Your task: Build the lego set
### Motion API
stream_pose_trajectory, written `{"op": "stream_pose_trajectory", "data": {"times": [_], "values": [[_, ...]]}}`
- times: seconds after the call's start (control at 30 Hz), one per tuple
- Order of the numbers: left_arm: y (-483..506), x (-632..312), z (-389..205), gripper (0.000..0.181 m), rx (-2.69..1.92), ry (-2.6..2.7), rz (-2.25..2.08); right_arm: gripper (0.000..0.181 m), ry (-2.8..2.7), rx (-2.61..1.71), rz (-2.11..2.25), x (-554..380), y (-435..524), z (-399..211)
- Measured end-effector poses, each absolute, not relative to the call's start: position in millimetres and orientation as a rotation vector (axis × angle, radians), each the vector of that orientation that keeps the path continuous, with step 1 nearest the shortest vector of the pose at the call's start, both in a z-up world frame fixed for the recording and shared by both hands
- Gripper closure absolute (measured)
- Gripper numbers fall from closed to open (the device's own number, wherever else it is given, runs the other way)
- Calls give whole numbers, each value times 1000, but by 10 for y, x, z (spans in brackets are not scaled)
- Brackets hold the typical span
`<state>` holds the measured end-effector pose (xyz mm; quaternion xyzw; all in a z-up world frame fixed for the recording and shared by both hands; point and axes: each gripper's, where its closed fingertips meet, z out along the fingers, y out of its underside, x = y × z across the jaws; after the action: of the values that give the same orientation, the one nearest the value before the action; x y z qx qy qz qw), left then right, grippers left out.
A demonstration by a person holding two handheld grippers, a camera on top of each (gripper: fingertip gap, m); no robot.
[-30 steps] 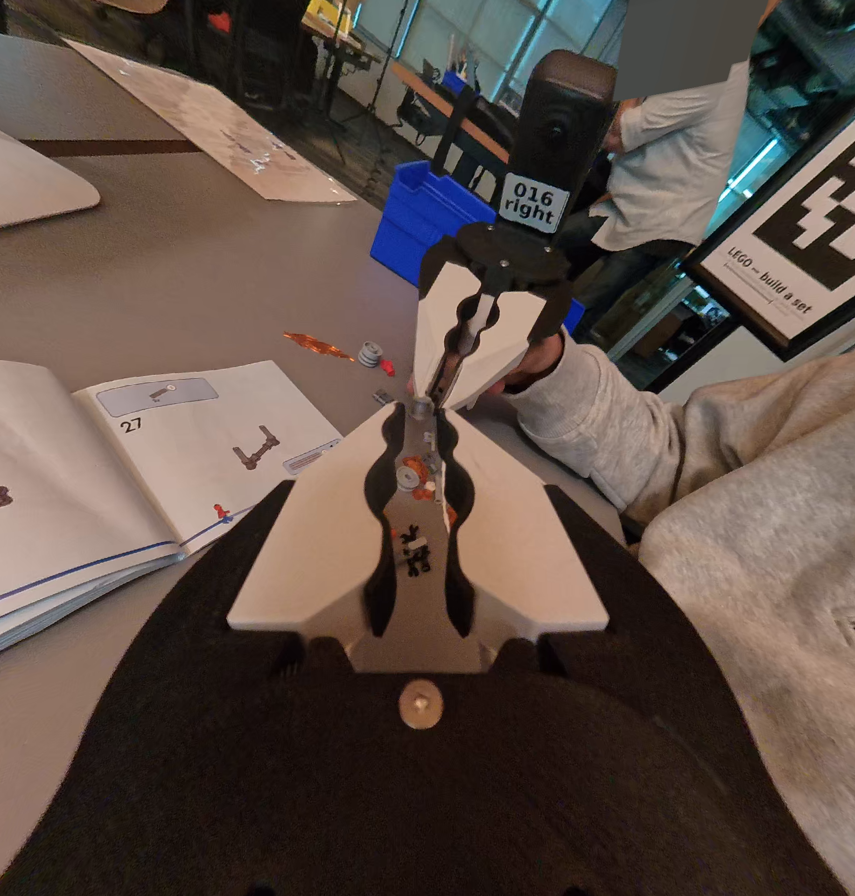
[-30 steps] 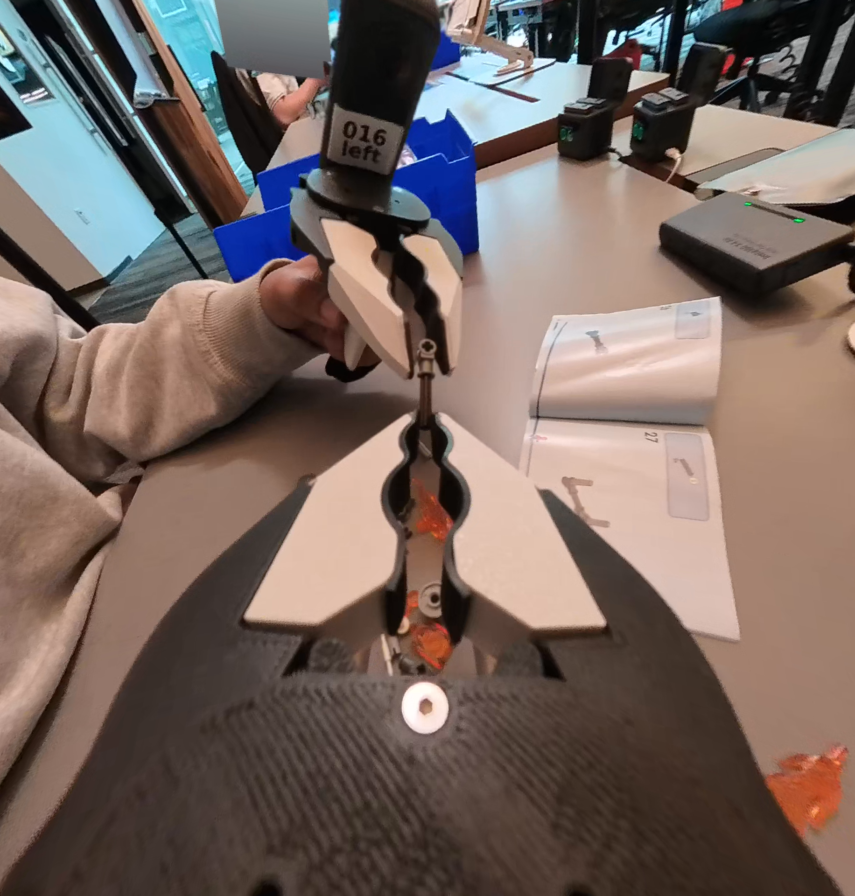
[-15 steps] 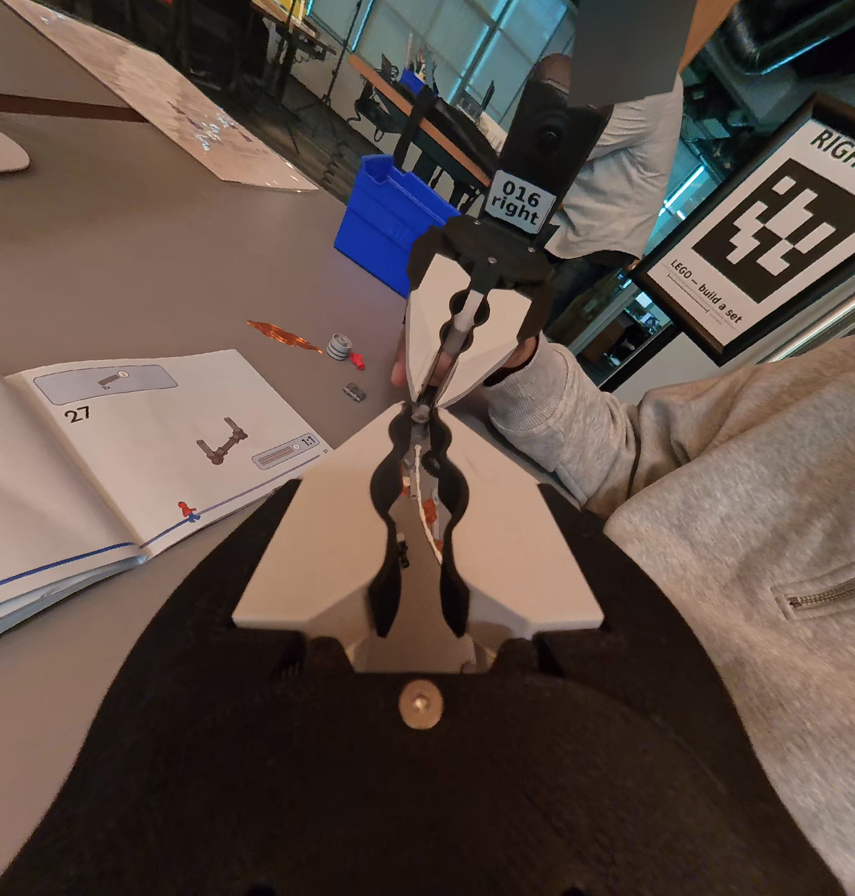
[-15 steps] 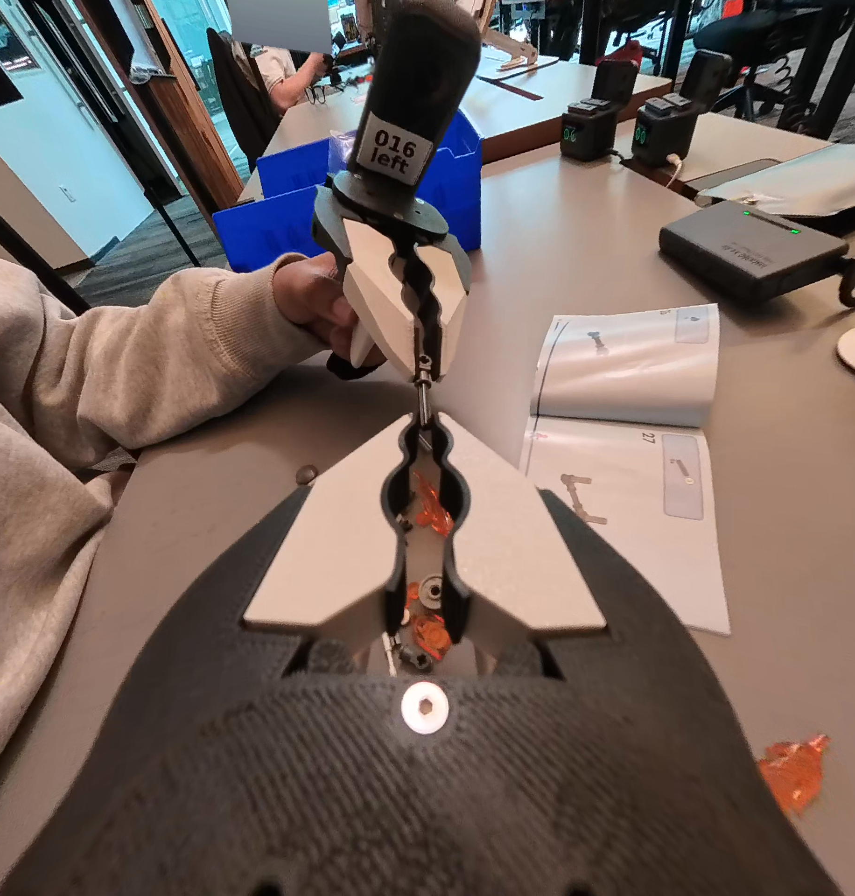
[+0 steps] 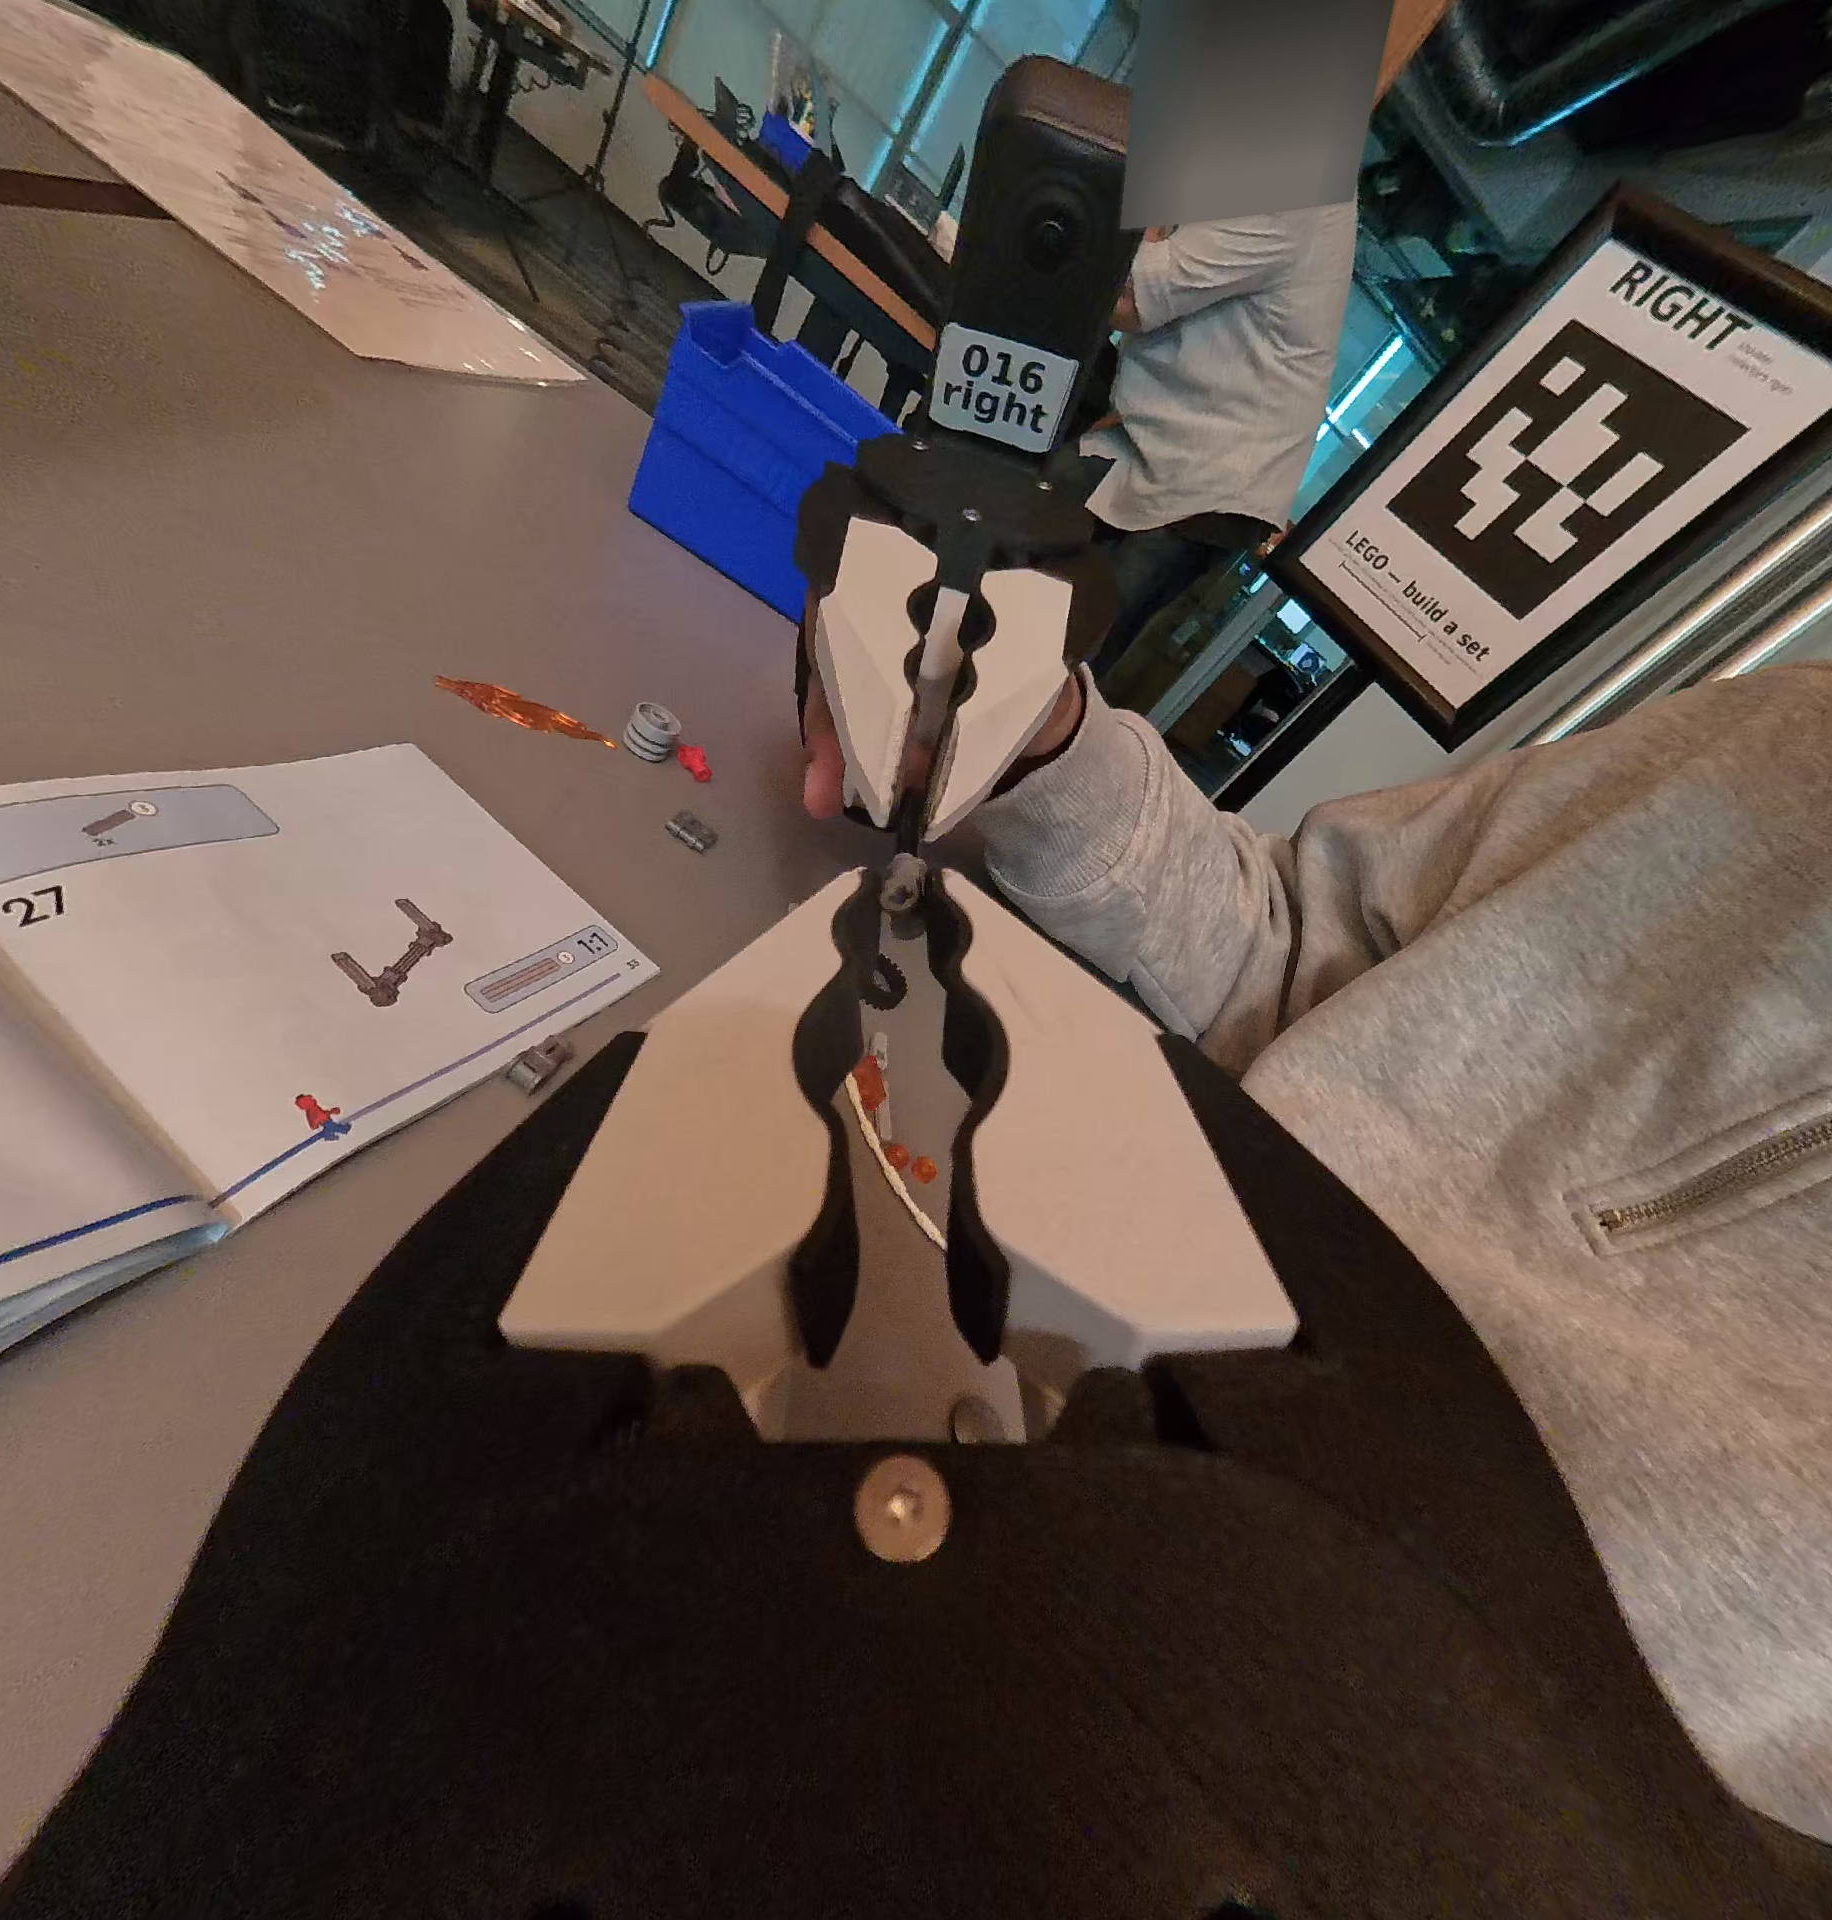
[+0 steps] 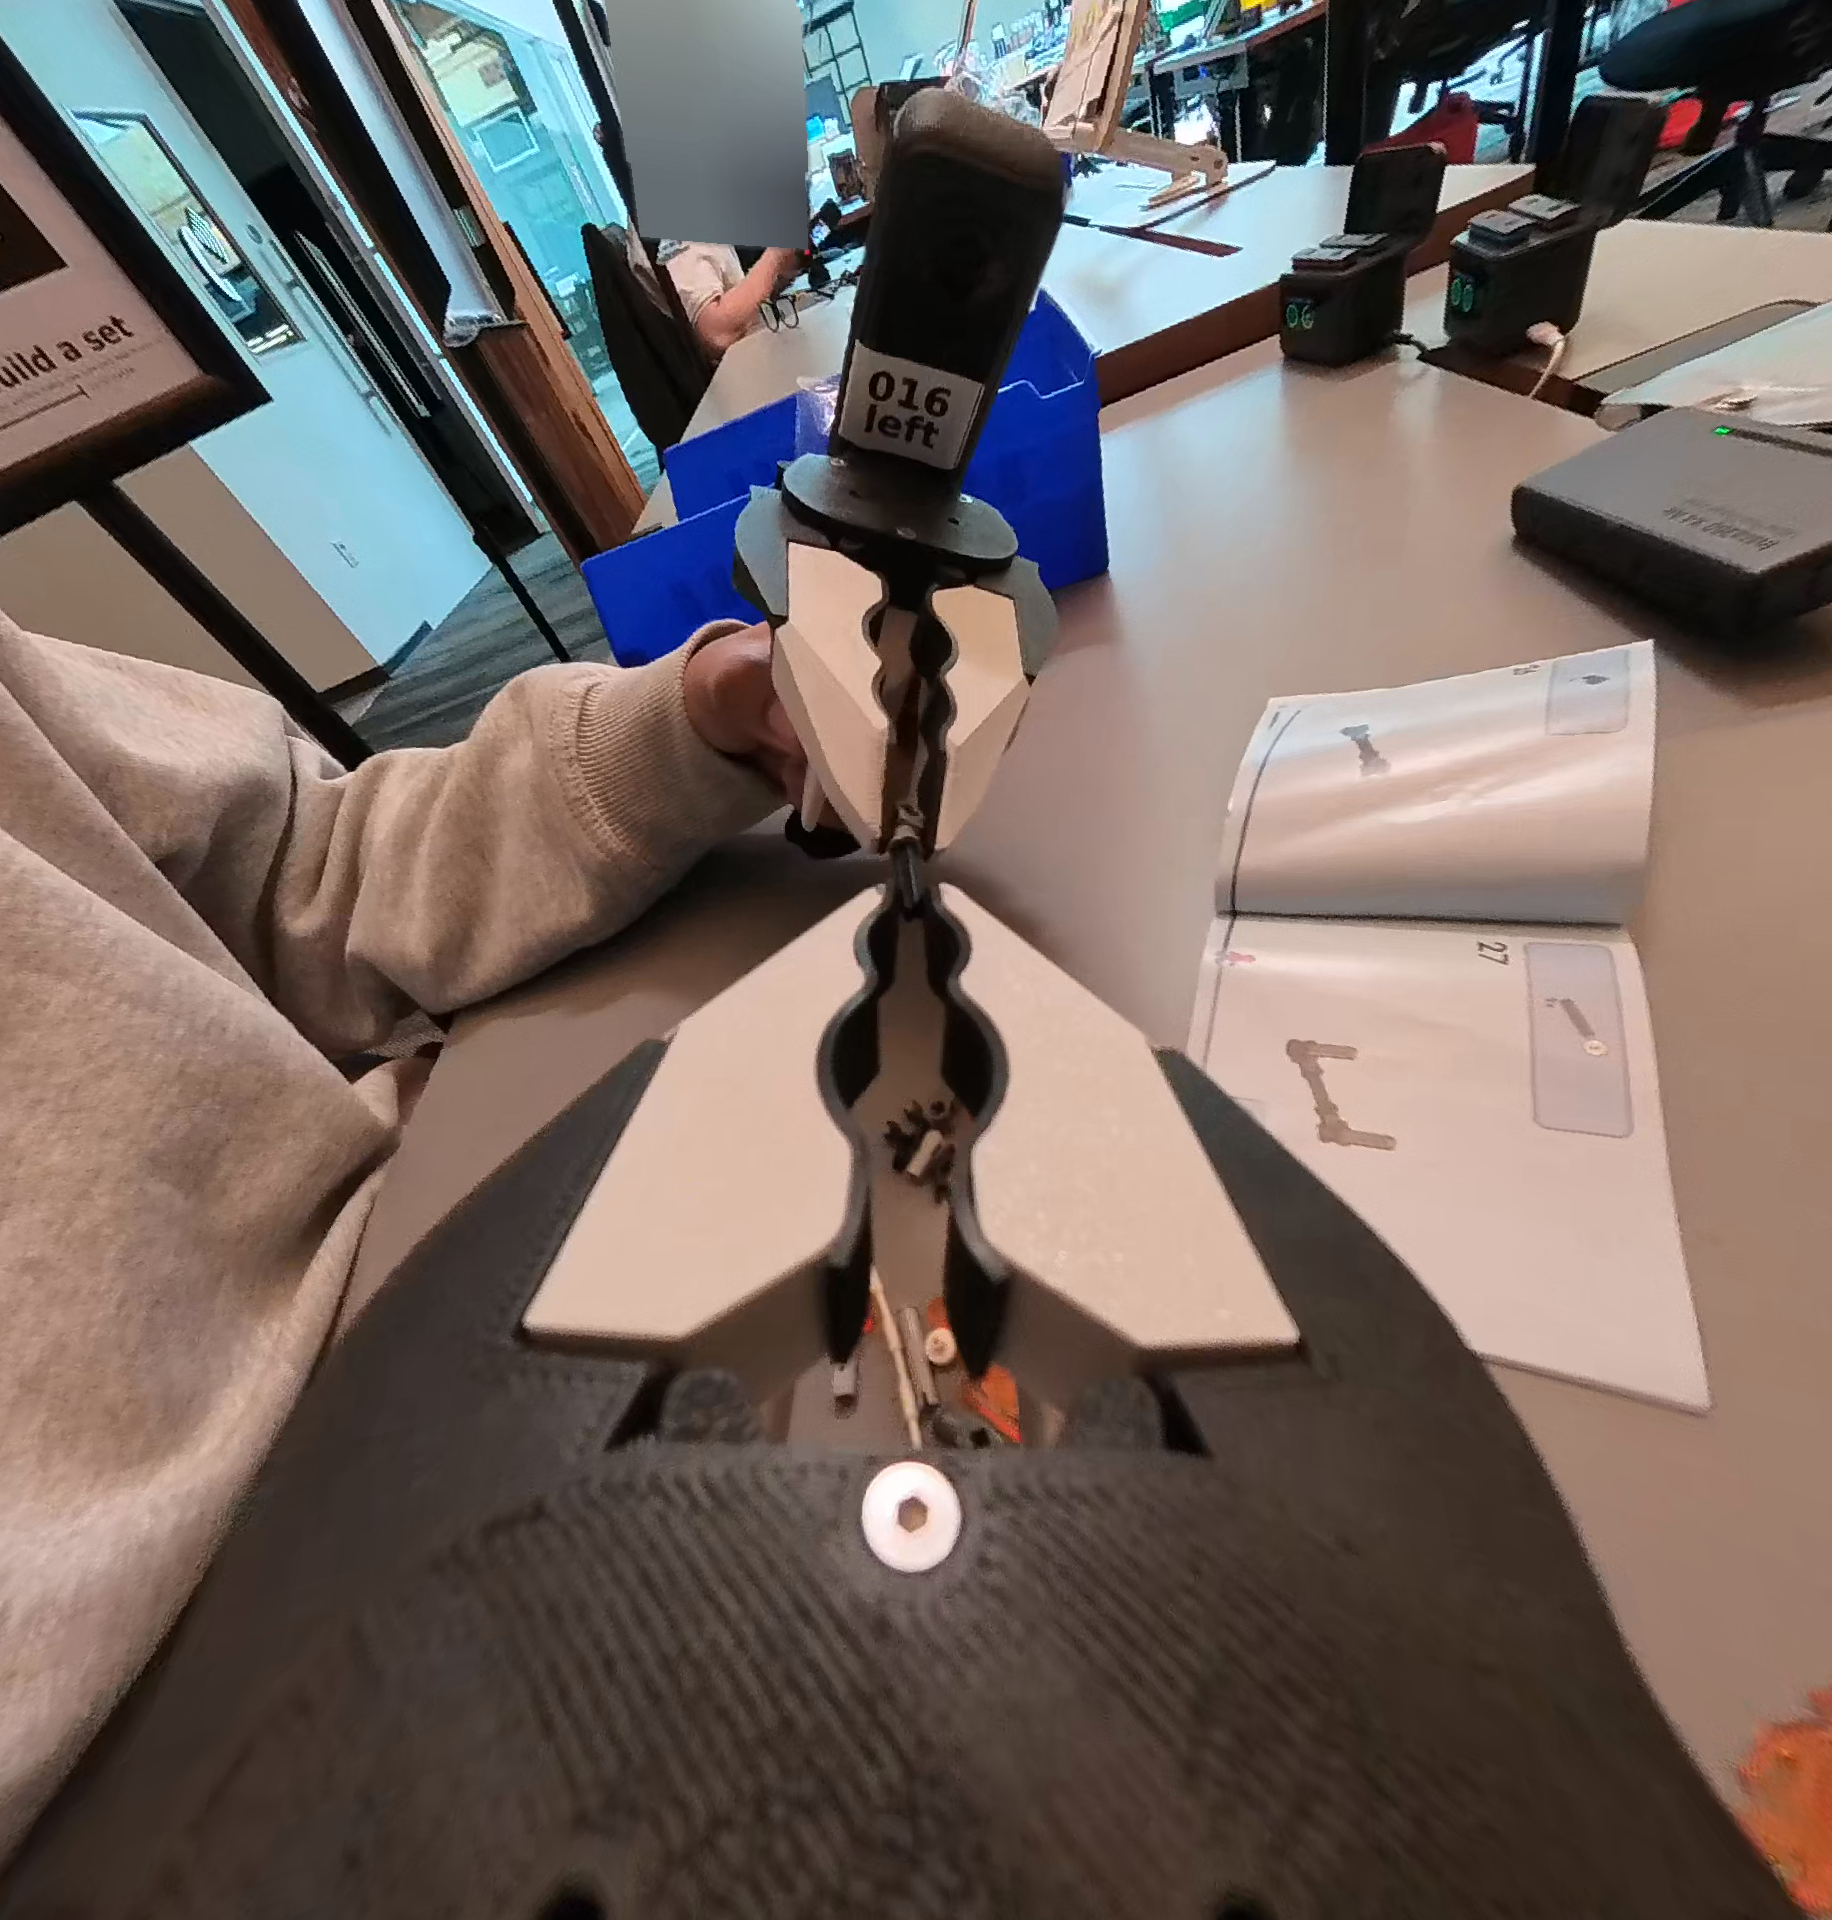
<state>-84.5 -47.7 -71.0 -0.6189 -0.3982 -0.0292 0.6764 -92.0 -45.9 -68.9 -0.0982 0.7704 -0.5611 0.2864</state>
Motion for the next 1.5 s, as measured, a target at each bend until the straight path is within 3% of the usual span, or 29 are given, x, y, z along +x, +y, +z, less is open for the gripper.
{"op": "stream_pose_trajectory", "data": {"times": [0.53, 1.13, 1.5], "values": [[-475, -832, -648, 176, -1359, -872, -80, 179, 1986, -239, -1508, -906, -456, -620], [-499, -850, -605, 165, -1322, -857, -67, 179, 1984, -248, -1577, -921, -468, -538], [-522, -854, -561, 176, -1264, -853, -108, 179, 1994, -264, -1610, -921, -478, -523]]}}
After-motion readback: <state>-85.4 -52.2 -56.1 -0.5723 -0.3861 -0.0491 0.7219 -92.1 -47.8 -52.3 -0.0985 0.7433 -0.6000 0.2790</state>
